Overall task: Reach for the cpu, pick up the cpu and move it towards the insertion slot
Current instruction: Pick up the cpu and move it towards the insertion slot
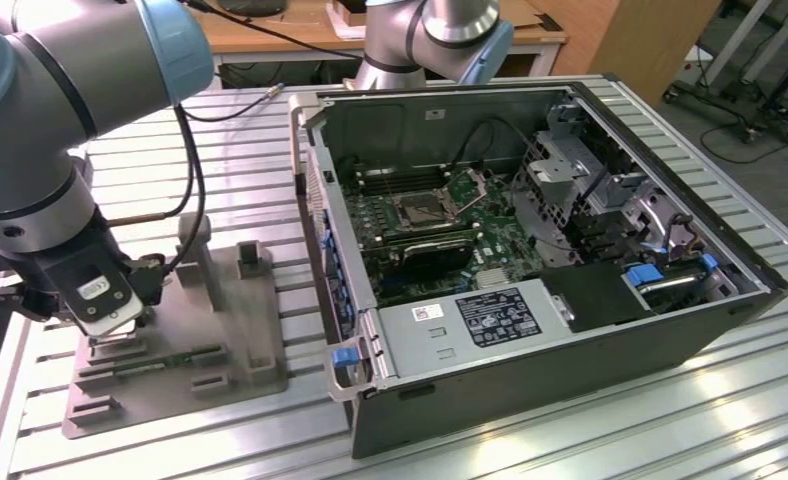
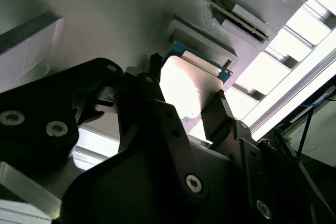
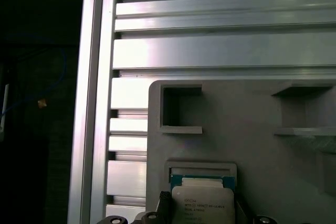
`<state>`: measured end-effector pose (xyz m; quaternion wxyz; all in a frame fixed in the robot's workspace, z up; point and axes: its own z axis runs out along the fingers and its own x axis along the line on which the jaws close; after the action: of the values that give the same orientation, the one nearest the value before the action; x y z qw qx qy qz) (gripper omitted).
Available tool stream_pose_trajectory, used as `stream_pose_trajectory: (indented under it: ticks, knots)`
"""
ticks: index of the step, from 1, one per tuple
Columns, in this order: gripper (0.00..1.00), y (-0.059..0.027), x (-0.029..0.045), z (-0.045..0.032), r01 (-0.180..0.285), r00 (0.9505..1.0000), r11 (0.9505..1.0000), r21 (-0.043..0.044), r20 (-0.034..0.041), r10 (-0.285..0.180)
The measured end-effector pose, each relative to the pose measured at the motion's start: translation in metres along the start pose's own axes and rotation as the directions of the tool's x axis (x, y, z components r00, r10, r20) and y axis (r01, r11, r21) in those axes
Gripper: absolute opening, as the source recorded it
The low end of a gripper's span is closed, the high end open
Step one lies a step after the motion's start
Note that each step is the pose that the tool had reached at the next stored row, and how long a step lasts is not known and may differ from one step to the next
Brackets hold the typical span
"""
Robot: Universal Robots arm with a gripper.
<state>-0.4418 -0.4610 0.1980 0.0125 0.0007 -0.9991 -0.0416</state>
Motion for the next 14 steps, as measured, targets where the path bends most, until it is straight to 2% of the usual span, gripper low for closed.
stream_pose_trajectory:
  ticks: [4, 14]
  knots:
    - [0.55, 0.0000, 0.0000, -0.0004, 0.000, 1.0000, 1.0000, 0.0008, -0.0003, 0.000]
    - [0.55, 0.0007, 0.0002, -0.0081, 0.000, 1.0000, 1.0000, 0.0010, 0.0000, 0.000]
